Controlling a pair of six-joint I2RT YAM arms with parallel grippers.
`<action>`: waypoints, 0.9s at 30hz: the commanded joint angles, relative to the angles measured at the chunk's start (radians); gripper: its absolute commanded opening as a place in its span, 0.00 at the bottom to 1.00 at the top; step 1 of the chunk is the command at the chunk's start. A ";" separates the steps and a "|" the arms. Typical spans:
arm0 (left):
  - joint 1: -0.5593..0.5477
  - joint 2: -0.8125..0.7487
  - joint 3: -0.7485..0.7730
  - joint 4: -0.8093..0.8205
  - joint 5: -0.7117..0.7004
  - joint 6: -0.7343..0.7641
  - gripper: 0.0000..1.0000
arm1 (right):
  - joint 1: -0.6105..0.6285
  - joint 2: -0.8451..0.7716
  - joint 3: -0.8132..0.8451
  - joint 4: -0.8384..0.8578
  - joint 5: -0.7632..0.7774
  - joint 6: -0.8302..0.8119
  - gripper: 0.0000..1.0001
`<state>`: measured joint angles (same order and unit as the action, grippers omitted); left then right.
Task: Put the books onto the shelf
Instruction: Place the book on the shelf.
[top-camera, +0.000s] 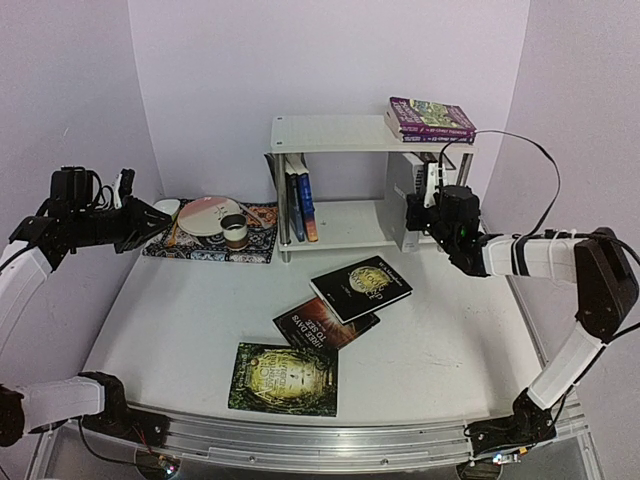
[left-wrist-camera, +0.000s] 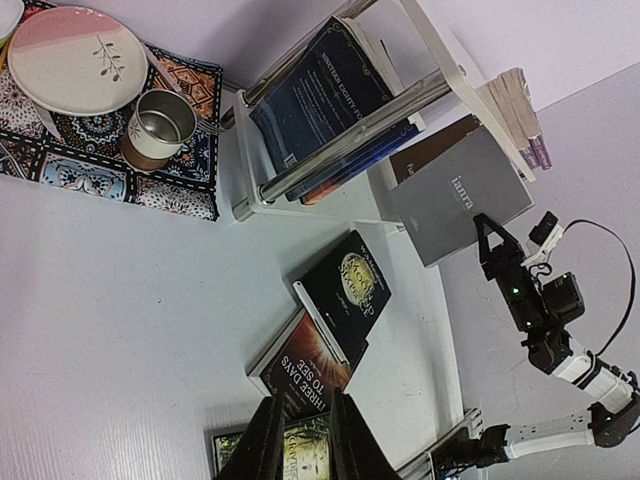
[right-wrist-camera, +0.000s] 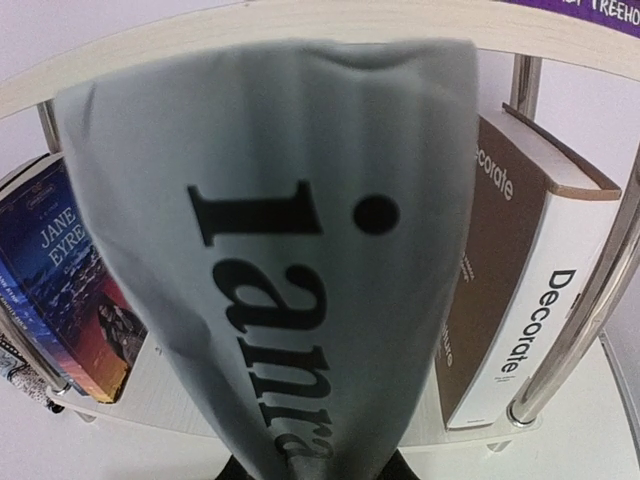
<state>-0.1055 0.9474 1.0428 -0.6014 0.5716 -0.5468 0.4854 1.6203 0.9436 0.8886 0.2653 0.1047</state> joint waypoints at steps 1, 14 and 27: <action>0.001 -0.022 0.021 0.011 -0.004 0.023 0.17 | -0.048 0.037 0.051 0.136 0.025 -0.005 0.14; 0.001 0.018 0.042 0.002 0.011 0.036 0.17 | -0.137 0.248 0.176 0.239 -0.059 0.000 0.15; 0.001 0.006 0.020 -0.001 -0.002 0.034 0.17 | -0.137 0.358 0.256 0.218 -0.042 -0.052 0.50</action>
<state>-0.1055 0.9710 1.0428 -0.6029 0.5720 -0.5243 0.3477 1.9919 1.1767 1.0653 0.2249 0.0555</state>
